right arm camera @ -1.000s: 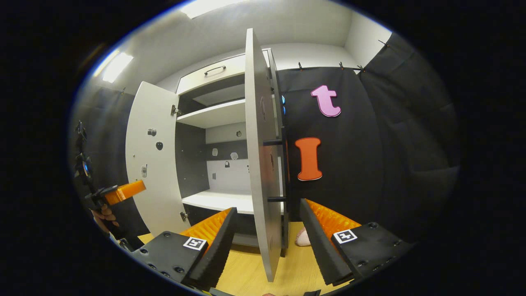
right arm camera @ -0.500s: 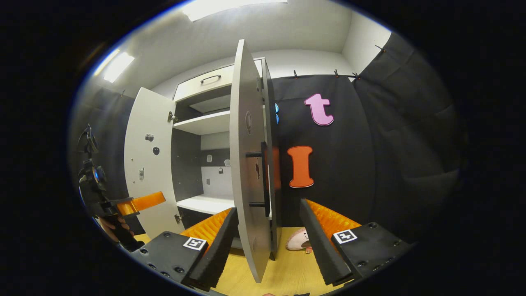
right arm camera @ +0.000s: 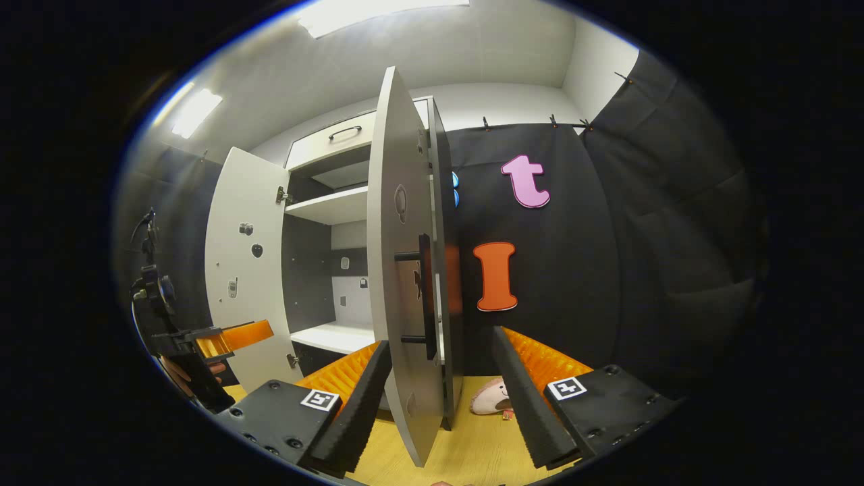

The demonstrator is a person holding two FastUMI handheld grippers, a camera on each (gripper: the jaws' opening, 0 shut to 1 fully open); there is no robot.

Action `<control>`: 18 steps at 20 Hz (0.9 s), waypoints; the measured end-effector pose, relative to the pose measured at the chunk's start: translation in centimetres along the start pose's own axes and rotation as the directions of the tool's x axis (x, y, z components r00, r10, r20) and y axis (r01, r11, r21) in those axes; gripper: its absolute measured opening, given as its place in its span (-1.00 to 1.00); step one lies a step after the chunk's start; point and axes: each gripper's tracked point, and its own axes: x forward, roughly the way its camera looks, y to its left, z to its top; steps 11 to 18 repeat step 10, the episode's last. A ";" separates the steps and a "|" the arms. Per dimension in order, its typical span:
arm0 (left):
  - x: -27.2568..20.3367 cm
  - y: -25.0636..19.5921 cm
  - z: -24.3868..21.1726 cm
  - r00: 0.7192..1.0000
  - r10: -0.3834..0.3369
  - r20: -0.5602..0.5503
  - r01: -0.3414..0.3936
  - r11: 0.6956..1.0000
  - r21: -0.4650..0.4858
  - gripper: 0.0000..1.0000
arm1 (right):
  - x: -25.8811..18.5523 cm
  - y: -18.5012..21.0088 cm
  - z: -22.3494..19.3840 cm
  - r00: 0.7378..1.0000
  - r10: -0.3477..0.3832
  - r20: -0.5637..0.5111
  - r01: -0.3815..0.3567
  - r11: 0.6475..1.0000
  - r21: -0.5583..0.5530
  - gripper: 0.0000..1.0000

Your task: Open the right door of the double-door shoe cabinet with the right hand, and open the left door with the left hand.

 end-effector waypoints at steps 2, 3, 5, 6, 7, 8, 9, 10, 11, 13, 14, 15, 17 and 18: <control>-0.2 0.2 0.3 1.000 0.006 0.010 -0.006 1.000 0.003 0.89 | 0.1 -0.2 0.0 1.000 -0.002 0.001 0.002 1.000 0.004 0.93; -0.1 0.4 0.5 1.000 0.012 0.015 -0.012 1.000 0.012 0.89 | 0.2 -0.3 0.0 1.000 -0.004 0.001 0.004 1.000 0.007 0.93; 0.0 0.5 0.6 1.000 0.018 0.020 -0.019 0.999 0.027 0.83 | 0.3 -0.5 0.0 1.000 -0.007 0.003 0.007 1.000 0.009 0.93; 0.1 0.5 0.7 1.000 0.020 0.024 -0.021 0.999 0.031 0.89 | 0.4 -0.6 0.0 1.000 -0.008 0.005 0.008 1.000 0.010 0.93; 0.0 0.5 0.8 0.999 0.020 0.025 -0.021 0.999 0.033 0.89 | 0.4 -0.6 0.1 1.000 -0.008 0.008 0.008 1.000 0.012 0.93; 0.1 0.5 0.8 1.000 0.018 0.024 -0.019 0.999 0.034 0.89 | 0.4 -0.6 0.1 1.000 -0.008 0.011 0.008 1.000 0.012 0.69; 0.3 0.5 0.6 1.000 0.018 0.021 -0.019 0.999 0.037 0.89 | 0.4 -0.6 0.2 1.000 -0.007 0.014 0.007 1.000 0.013 0.69; 0.4 0.4 0.6 1.000 0.019 0.019 -0.019 0.999 0.040 0.89 | 0.4 -0.6 0.2 1.000 -0.008 0.016 0.008 1.000 0.012 0.69; 0.4 0.4 0.6 1.000 0.019 0.019 -0.019 0.999 0.040 0.89 | 0.4 -0.6 0.2 1.000 -0.008 0.016 0.008 1.000 0.012 0.69; 0.4 0.4 0.6 1.000 0.019 0.019 -0.019 0.999 0.040 0.89 | 0.4 -0.6 0.2 1.000 -0.008 0.016 0.008 1.000 0.012 0.69; 0.4 0.4 0.6 1.000 0.019 0.019 -0.019 0.999 0.040 0.89 | 0.4 -0.6 0.2 1.000 -0.008 0.016 0.008 1.000 0.012 0.69; 0.4 0.4 0.6 1.000 0.019 0.019 -0.019 0.999 0.040 0.89 | 0.4 -0.6 0.2 1.000 -0.008 0.016 0.008 1.000 0.012 0.69; 0.4 0.4 0.6 1.000 0.019 0.019 -0.019 0.999 0.040 0.89 | 0.4 -0.6 0.2 1.000 -0.008 0.016 0.008 1.000 0.012 0.69; 0.4 0.4 0.6 1.000 0.019 0.019 -0.019 0.999 0.040 0.89 | 0.4 -0.6 0.2 1.000 -0.008 0.016 0.008 1.000 0.012 0.69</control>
